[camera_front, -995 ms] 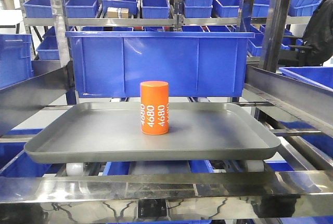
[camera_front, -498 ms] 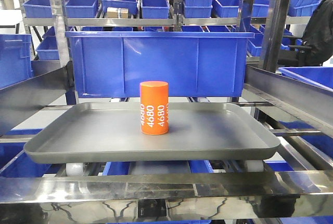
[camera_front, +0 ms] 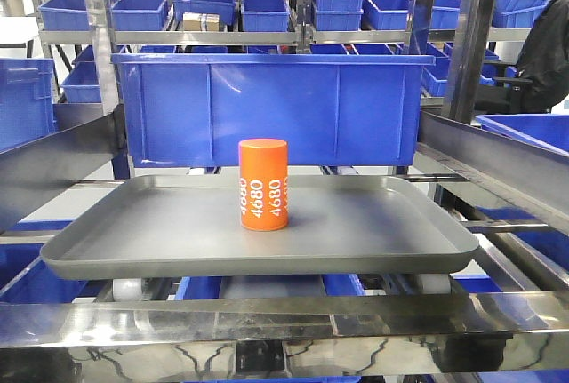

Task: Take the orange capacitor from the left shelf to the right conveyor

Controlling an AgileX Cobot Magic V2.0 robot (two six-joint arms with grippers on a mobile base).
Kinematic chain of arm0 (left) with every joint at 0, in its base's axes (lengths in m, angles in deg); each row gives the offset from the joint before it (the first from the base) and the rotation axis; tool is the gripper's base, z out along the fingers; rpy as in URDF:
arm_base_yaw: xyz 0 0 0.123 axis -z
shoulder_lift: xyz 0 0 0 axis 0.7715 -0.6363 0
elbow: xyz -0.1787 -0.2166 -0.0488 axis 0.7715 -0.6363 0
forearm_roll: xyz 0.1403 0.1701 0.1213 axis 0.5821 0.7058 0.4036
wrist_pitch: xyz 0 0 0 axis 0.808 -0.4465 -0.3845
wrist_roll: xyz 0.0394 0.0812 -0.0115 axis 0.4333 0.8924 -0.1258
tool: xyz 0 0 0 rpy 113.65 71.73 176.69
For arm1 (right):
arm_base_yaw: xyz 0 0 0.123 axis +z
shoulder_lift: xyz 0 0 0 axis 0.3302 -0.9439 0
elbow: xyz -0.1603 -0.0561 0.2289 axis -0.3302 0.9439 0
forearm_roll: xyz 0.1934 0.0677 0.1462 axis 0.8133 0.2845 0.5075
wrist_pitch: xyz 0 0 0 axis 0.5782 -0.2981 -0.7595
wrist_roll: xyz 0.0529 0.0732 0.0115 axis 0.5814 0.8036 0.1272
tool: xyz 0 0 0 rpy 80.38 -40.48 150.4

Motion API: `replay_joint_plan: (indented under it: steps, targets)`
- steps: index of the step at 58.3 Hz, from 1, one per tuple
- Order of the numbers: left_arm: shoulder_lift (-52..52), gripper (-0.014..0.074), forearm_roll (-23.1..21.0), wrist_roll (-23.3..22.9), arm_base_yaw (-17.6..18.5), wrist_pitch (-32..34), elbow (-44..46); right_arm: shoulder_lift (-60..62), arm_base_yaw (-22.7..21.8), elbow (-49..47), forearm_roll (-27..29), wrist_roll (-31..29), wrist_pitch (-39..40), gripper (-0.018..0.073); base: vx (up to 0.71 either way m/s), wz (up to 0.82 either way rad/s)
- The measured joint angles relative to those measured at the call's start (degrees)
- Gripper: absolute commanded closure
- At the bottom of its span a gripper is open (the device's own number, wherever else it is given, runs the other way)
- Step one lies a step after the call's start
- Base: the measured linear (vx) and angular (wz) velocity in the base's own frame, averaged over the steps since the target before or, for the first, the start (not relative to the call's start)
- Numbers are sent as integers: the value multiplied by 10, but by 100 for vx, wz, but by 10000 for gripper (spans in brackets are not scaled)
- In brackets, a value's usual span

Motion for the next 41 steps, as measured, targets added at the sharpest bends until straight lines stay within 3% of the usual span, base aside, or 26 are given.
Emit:
replay_joint_plan:
  steps: [7,15,27,33,41]
  targets:
    - [0,603,0,0,0,0,0,0,0,-2,74,-42,-25,-112,0,0]
    - [0,603,0,0,0,0,0,-2,0,-26,195,-175,-61,-96,0,0]
    - [0,603,0,0,0,0,0,-41,2,-85,474,-423,-109,-80,0,0]
    - [0,603,0,0,0,0,0,-80,25,-104,602,-530,-135,-62,0,0]
    - [0,603,0,0,0,0,0,-140,69,-119,664,-605,-161,-31,0,0]
